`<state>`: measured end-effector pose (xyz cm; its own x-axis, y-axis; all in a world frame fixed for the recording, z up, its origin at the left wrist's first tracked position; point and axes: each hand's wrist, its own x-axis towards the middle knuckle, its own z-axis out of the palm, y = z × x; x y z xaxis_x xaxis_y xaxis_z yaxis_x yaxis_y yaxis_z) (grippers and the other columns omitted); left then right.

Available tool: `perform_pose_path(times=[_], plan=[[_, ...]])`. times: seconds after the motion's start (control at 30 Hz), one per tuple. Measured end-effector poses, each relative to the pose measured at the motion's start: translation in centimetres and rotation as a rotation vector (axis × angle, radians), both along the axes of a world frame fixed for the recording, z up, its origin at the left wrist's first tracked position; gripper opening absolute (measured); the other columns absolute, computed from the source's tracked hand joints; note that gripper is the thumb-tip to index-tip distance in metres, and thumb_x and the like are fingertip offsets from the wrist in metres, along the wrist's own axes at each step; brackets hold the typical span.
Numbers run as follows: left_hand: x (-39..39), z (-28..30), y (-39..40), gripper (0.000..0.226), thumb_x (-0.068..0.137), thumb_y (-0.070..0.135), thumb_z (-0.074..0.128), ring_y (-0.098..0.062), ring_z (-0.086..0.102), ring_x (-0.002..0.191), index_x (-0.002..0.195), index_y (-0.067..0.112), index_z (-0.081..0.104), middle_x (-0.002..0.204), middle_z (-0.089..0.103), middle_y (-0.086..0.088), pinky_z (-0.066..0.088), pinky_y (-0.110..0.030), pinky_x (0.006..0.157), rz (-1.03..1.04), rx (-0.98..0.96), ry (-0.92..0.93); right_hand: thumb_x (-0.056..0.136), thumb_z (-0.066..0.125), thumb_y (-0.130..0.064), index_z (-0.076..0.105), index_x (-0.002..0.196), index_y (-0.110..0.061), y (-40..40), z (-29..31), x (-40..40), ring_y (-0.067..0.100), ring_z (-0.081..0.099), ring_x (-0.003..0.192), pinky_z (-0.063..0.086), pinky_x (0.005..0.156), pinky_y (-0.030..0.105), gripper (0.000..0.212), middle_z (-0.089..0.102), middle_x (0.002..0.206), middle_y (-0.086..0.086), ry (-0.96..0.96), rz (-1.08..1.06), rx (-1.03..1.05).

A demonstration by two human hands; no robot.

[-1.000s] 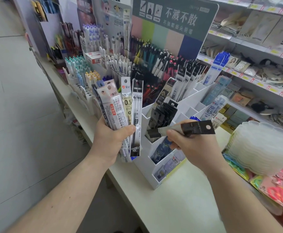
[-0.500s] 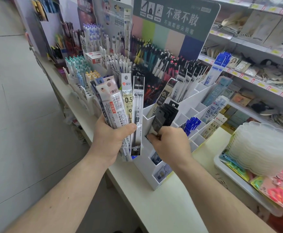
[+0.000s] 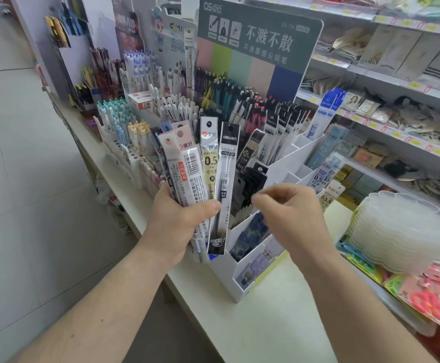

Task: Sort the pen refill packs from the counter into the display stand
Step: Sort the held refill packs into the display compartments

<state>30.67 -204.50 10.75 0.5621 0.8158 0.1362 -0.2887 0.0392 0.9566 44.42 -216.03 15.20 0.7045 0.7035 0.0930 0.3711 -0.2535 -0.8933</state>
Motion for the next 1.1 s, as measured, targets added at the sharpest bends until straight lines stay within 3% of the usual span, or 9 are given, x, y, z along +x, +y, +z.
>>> perform_pose_path(times=[0.1, 0.2, 0.3, 0.43, 0.63, 0.8, 0.87, 0.93, 1.1], plan=[[0.7, 0.4, -0.7, 0.051, 0.066, 0.000, 0.070, -0.028, 0.070, 0.105, 0.117, 0.008, 0.067, 0.111, 0.074, -0.010, 0.058, -0.046, 0.087, -0.059, 0.026, 0.004, 0.089, 0.070, -0.025, 0.073, 0.081, -0.018, 0.0, 1.0, -0.8, 0.001, 0.042, 0.042, 0.034, 0.046, 0.017, 0.011, 0.058, 0.057, -0.008, 0.293, 0.149, 0.121], [1.2, 0.7, -1.2, 0.052, 0.066, 0.001, 0.072, -0.025, 0.071, 0.103, 0.118, 0.006, 0.067, 0.109, 0.075, -0.008, 0.059, -0.040, 0.086, -0.084, 0.053, 0.017, 0.090, 0.071, -0.018, 0.067, 0.076, -0.006, 0.2, 0.4, -0.9, 0.010, 0.037, 0.046, 0.032, 0.047, 0.026, 0.019, 0.051, 0.058, 0.002, 0.225, 0.173, 0.123], [1.5, 1.3, -1.2, 0.047, 0.068, -0.003, 0.076, -0.021, 0.073, 0.098, 0.114, 0.008, 0.068, 0.104, 0.076, -0.005, 0.059, -0.032, 0.079, -0.083, 0.076, 0.035, 0.089, 0.072, -0.014, 0.059, 0.063, -0.009, -0.1, 0.2, -0.1, 0.014, 0.031, 0.046, 0.027, 0.046, 0.025, 0.029, 0.042, 0.052, 0.002, 0.246, 0.117, 0.161], [2.2, 2.3, -0.5, 0.046, 0.062, 0.006, 0.076, -0.021, 0.073, 0.092, 0.108, 0.011, 0.070, 0.098, 0.077, -0.003, 0.060, -0.033, 0.076, -0.038, 0.072, 0.040, 0.093, 0.067, -0.012, 0.057, 0.066, -0.007, -0.4, 1.8, 1.9, 0.017, 0.035, 0.041, 0.029, 0.043, 0.027, 0.029, 0.052, 0.051, 0.004, 0.291, -0.039, 0.301], [3.1, 3.7, 0.9, 0.053, 0.060, 0.011, 0.076, -0.020, 0.072, 0.097, 0.112, 0.013, 0.069, 0.104, 0.076, -0.001, 0.058, -0.039, 0.082, 0.010, 0.052, 0.038, 0.097, 0.062, -0.014, 0.060, 0.070, -0.012, 0.4, 3.5, 6.5, 0.008, 0.049, 0.037, 0.040, 0.040, 0.020, 0.027, 0.066, 0.061, 0.000, -0.027, -0.280, 0.468], [3.7, 3.8, 1.5, 0.051, 0.058, 0.010, 0.076, -0.023, 0.073, 0.094, 0.108, 0.013, 0.069, 0.101, 0.076, -0.003, 0.059, -0.043, 0.080, 0.025, 0.022, 0.050, 0.096, 0.064, -0.024, 0.063, 0.080, -0.007, 3.3, 2.1, 8.7, 0.012, 0.064, 0.046, 0.051, 0.048, 0.036, 0.023, 0.070, 0.070, 0.000, -0.251, -0.253, 0.303], [3.7, 3.8, 1.6, 0.051, 0.058, 0.010, 0.076, -0.022, 0.073, 0.093, 0.108, 0.014, 0.069, 0.101, 0.076, -0.002, 0.059, -0.041, 0.079, 0.020, 0.021, 0.057, 0.096, 0.064, -0.027, 0.062, 0.080, -0.005, 4.4, 1.3, 9.2, 0.024, 0.068, 0.055, 0.054, 0.054, 0.042, 0.027, 0.070, 0.071, 0.009, -0.325, -0.228, 0.275], [3.7, 3.8, 1.8, 0.053, 0.058, 0.011, 0.076, -0.023, 0.073, 0.094, 0.110, 0.012, 0.069, 0.102, 0.076, -0.003, 0.059, -0.042, 0.079, 0.020, 0.018, 0.060, 0.095, 0.063, -0.030, 0.061, 0.078, -0.004, 5.2, 0.6, 9.7, 0.036, 0.066, 0.060, 0.052, 0.054, 0.045, 0.031, 0.067, 0.069, 0.014, -0.438, -0.211, 0.269], [3.6, 3.7, 2.0, 0.055, 0.058, 0.010, 0.077, -0.023, 0.073, 0.093, 0.112, 0.011, 0.067, 0.100, 0.076, -0.004, 0.059, -0.040, 0.077, 0.016, 0.017, 0.056, 0.094, 0.064, -0.023, 0.061, 0.072, -0.002, 6.0, 0.0, 9.9, 0.029, 0.049, 0.047, 0.043, 0.047, 0.035, 0.031, 0.056, 0.054, 0.009, -0.697, -0.174, 0.254]])
